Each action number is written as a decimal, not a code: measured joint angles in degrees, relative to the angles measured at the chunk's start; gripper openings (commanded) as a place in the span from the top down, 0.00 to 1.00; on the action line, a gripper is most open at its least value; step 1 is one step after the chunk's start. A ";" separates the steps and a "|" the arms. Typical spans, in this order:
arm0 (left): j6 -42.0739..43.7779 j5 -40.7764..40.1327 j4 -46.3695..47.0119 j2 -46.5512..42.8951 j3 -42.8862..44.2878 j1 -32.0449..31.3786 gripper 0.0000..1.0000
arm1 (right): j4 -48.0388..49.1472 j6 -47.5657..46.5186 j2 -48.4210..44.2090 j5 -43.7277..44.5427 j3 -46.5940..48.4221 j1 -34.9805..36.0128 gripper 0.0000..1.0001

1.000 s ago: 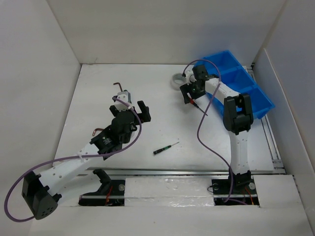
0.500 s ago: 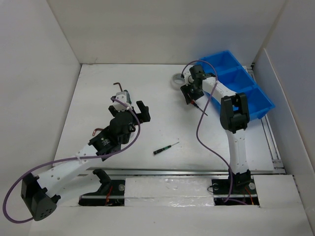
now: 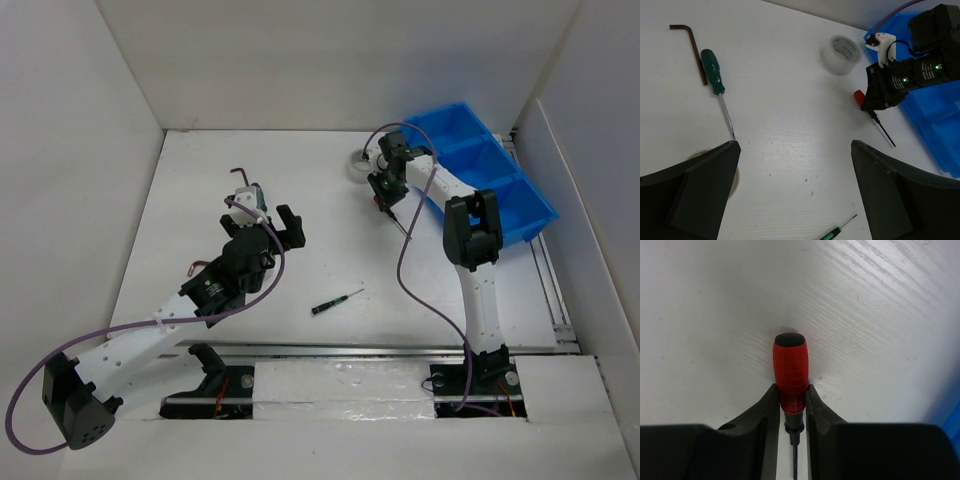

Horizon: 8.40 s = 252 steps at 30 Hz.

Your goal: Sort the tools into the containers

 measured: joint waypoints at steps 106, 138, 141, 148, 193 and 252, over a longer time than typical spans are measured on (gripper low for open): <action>-3.48 0.48 -1.05 4.94 0.17 2.14 0.05 | 38.69 36.74 -39.43 3.21 -28.72 4.90 0.36; -17.79 -0.52 -5.16 -6.95 -3.13 10.82 0.01 | 23.41 24.33 -48.52 11.45 -55.10 42.51 0.11; -17.62 -0.52 -5.16 -7.02 -3.13 10.60 0.01 | 22.51 23.91 -42.25 12.59 -53.27 45.48 0.12; -17.53 -0.55 -5.18 -7.45 -3.30 10.21 0.01 | 20.46 22.58 -32.46 14.01 -51.08 49.00 0.12; -16.46 -1.40 -2.97 -12.46 -5.11 8.61 0.01 | 24.44 17.03 -19.67 9.70 -35.98 36.52 1.00; -13.46 -2.03 -1.62 -12.41 -5.88 6.82 0.01 | 39.39 73.83 0.17 21.92 1.62 -19.93 0.97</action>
